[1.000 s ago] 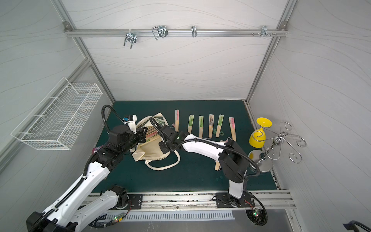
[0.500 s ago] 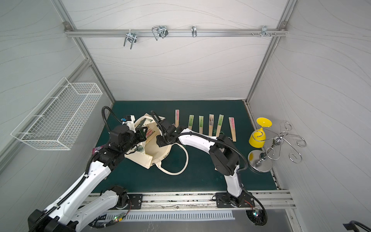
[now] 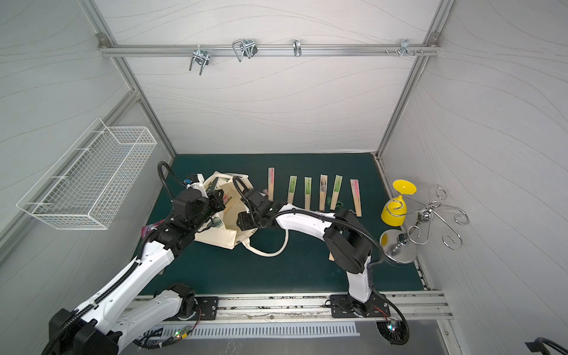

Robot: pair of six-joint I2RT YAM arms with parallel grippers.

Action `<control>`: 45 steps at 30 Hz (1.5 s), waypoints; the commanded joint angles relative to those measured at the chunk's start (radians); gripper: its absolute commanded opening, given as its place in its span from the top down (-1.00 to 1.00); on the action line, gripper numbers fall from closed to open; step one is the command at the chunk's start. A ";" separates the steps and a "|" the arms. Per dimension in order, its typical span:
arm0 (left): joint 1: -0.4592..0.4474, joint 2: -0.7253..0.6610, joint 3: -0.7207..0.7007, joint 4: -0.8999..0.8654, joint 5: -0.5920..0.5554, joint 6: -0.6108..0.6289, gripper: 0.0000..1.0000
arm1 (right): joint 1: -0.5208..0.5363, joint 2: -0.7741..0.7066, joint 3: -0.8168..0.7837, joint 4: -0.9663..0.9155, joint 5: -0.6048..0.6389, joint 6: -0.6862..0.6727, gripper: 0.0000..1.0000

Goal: Take out the folding fans from the tote bags
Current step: Pick up the folding fan from the canvas bag.

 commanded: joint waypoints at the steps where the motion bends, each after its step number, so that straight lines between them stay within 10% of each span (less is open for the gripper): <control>1: 0.003 0.003 0.059 0.022 -0.038 0.014 1.00 | 0.028 0.010 0.003 0.088 -0.025 0.026 0.05; 22: 0.076 -0.098 0.003 0.102 0.244 -0.107 1.00 | -0.067 0.320 0.177 0.212 -0.233 0.271 0.10; 36: 0.079 -0.234 -0.170 0.305 0.383 -0.180 1.00 | -0.079 0.443 0.281 0.227 -0.138 0.393 -0.02; 45: 0.079 -0.291 -0.202 0.314 0.329 -0.188 1.00 | -0.098 0.456 0.269 0.298 -0.129 0.431 0.45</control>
